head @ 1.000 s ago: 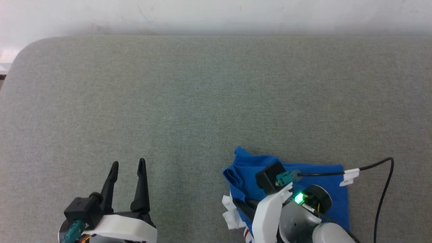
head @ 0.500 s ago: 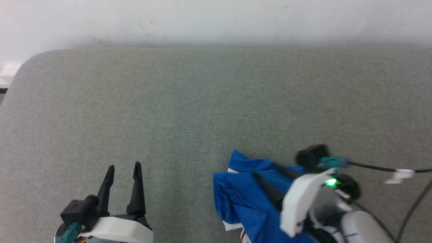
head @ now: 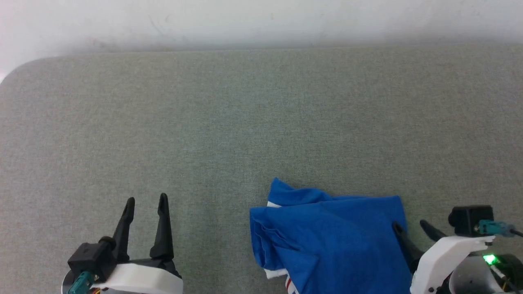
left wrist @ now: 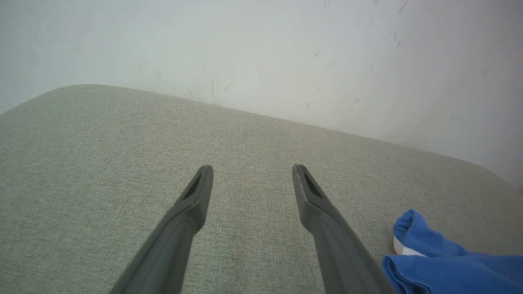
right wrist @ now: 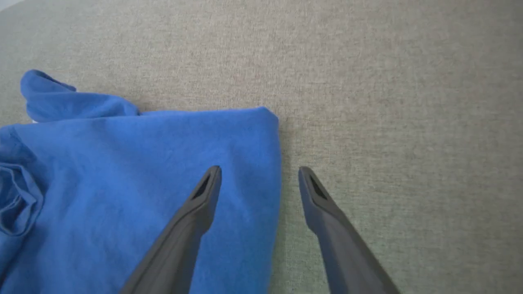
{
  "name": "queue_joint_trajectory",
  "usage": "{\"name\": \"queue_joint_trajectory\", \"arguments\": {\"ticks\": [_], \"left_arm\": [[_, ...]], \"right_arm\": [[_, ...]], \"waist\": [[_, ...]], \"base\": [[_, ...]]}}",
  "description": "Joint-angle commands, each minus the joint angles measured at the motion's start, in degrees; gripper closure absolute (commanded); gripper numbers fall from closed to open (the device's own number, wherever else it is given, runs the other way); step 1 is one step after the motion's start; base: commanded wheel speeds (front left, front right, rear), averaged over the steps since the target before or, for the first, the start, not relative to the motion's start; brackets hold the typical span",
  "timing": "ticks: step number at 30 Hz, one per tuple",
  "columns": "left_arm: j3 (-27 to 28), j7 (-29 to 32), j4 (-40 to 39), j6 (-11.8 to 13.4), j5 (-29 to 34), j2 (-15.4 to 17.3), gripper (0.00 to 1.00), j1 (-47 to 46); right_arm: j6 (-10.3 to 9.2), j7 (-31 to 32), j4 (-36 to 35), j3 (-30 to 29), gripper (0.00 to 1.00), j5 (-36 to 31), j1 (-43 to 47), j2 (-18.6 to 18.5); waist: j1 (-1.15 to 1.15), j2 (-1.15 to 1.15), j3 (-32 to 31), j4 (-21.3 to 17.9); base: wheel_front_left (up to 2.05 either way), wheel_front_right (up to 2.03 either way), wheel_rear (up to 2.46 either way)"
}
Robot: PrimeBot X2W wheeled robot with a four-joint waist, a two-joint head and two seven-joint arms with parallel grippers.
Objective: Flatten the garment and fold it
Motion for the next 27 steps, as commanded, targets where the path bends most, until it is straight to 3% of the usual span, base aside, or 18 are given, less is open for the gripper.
{"name": "queue_joint_trajectory", "arguments": {"ticks": [1, 11, 12, 13, 23, 27], "left_arm": [[0.0, -0.2, -0.2, -0.2, 0.6, 0.3, 0.00, -0.3], [0.0, 1.0, -1.0, 0.2, 1.0, 1.6, 0.00, -0.5], [0.0, 1.1, -1.1, 0.2, 1.0, 1.7, 0.00, -0.4], [0.0, 1.2, -1.2, 0.3, 1.0, 1.8, 0.00, -0.2], [0.2, 1.4, -3.5, 1.3, 1.3, 2.3, 0.00, 0.6], [-0.1, 1.6, -4.2, 1.4, 1.7, 2.4, 0.00, -0.5]], "right_arm": [[-0.04, -0.4, 1.8, 0.1, 0.00, 0.3, 0.3, 0.2], [-0.04, -2.0, 14.7, 0.8, 0.00, 1.8, -1.3, 0.7], [-0.04, -2.4, 15.7, 1.0, 0.56, 2.8, -1.6, 0.7], [-0.04, -2.8, 16.5, 1.3, 1.00, 3.5, -1.9, 0.7], [-0.04, -4.6, 14.5, 1.8, 1.00, 2.4, -8.1, 0.6], [-0.04, -2.6, 12.3, 1.1, 1.00, 0.8, -12.7, -2.4]], "waist": [[0.00, 0.00, 0.2, 0.3], [0.00, 0.00, -0.9, 2.1], [0.00, 0.00, -1.2, 2.2], [0.00, 0.00, -1.4, 2.3], [0.00, 0.00, -2.2, -1.1], [0.00, 0.00, -0.9, -3.6]], "base": [[0.00, 0.00, 0.00], [0.00, 0.00, 0.00], [0.00, 0.00, 0.00], [0.00, 0.00, 0.00], [0.00, 0.00, 0.00], [0.00, 0.00, 0.00]]}}
